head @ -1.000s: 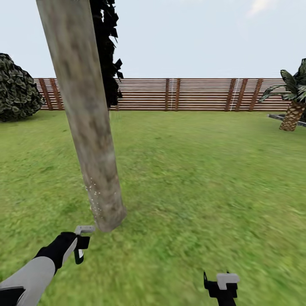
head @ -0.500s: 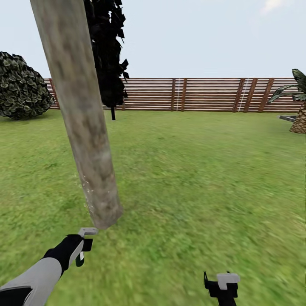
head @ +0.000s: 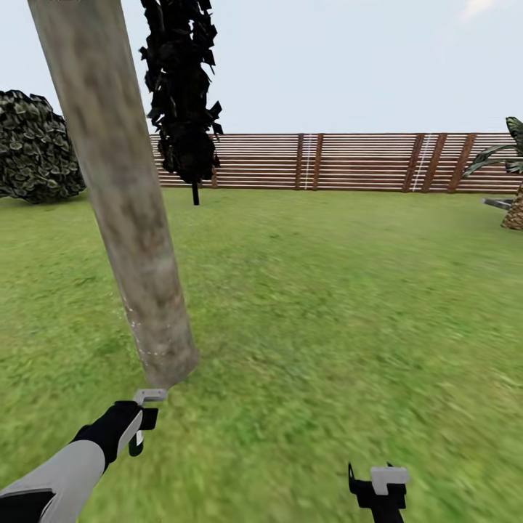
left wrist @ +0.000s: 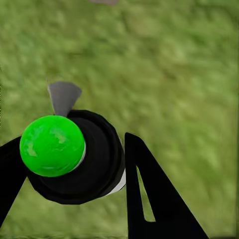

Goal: In the garden, pick up the pesticide atomizer on the floor and spray pesticide onto both trees until each tree trunk is fully covered.

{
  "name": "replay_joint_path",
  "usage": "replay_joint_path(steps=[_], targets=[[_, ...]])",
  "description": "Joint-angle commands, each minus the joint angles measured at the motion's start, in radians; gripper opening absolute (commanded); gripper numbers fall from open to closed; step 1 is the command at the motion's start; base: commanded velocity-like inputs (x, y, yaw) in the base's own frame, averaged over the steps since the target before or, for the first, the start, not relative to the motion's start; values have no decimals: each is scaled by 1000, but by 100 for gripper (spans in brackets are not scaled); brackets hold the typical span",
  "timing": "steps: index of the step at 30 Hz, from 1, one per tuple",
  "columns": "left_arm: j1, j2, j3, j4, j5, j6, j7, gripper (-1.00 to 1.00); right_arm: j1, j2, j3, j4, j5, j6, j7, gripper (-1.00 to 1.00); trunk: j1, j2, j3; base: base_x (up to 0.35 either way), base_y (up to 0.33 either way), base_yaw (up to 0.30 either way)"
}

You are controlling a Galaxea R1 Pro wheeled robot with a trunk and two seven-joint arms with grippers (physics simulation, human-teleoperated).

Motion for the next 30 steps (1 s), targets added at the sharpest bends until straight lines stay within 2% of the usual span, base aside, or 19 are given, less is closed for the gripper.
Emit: replay_joint_path(steps=[1,12,26,30], targets=[[0,1,0,0,0,0,0,-100,0,0,0,0,0,0,0,100,0,0,0,0,-275,263],[0,6,6,0,0,0,2,-100,0,0,0,0,0,0,0,100,0,0,0,101,-271,255],[0,3,6,3,0,0,3,-100,0,0,0,0,0,0,0,100,0,0,0,136,-266,10],[0,5,6,3,0,0,3,-100,0,0,0,0,0,0,0,100,0,0,0,90,-266,172]])
